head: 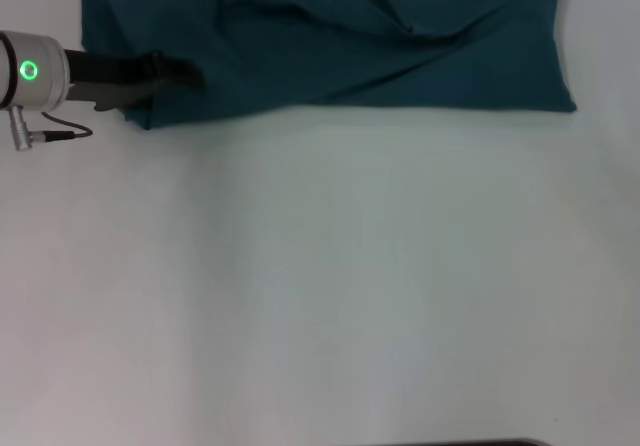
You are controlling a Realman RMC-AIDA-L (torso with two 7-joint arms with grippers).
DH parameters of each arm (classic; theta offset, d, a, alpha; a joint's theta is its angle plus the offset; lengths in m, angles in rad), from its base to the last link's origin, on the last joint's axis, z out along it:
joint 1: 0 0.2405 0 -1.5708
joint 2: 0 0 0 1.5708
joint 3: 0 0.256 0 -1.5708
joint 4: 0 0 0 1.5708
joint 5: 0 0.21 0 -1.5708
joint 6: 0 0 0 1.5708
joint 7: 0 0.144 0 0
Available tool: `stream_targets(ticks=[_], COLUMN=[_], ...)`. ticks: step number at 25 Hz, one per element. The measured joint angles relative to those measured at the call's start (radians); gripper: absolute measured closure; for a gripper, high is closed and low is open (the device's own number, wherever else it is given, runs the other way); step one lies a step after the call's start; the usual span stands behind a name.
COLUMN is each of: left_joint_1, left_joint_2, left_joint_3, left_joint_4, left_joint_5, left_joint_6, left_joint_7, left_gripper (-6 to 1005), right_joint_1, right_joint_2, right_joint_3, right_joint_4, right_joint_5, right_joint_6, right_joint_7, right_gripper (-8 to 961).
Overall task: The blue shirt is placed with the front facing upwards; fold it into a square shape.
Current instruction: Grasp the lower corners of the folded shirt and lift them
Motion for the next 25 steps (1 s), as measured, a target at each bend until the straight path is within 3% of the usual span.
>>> stream_targets(ticks=[2,7,13,20,23,25], left_joint_1=[-0.003,-0.012,-0.012,-0.015,-0.015,-0.015], left_joint_2=[0.001,0.002,0.003,0.011,0.012,0.012], left_joint_3=[0.004,0.008,0.001,-0.005,-0.005,-0.005], left_joint_4=[-0.012,-0.024,-0.03,-0.032,-0.04,-0.042], left_joint_5=[0.007,0.032,0.031,0.025,0.025,0.024], left_joint_6=[0.015,0.024,0.025,0.024,0.019,0.019], left_joint_7=[-0.009,-0.029,-0.03,-0.039,-0.039,-0.039], left_gripper=[357,549,679,870,994,994], right_joint_1=[0.0,0.0,0.006,0.081,0.154,0.173], right_joint_2=[0.0,0.002,-0.009,-0.071,-0.091,-0.092], right_joint_3=[0.002,0.012,0.005,0.007,0.002,0.001], right_joint_4=[0.0,0.0,-0.004,-0.048,-0.037,-0.036], right_joint_5=[0.002,0.002,-0.017,-0.201,-0.325,-0.366], right_joint_6=[-0.001,-0.003,-0.006,0.067,0.136,0.154], right_joint_7=[0.0,0.0,0.01,0.076,0.158,0.203], right_gripper=[124,125,125,126,126,126])
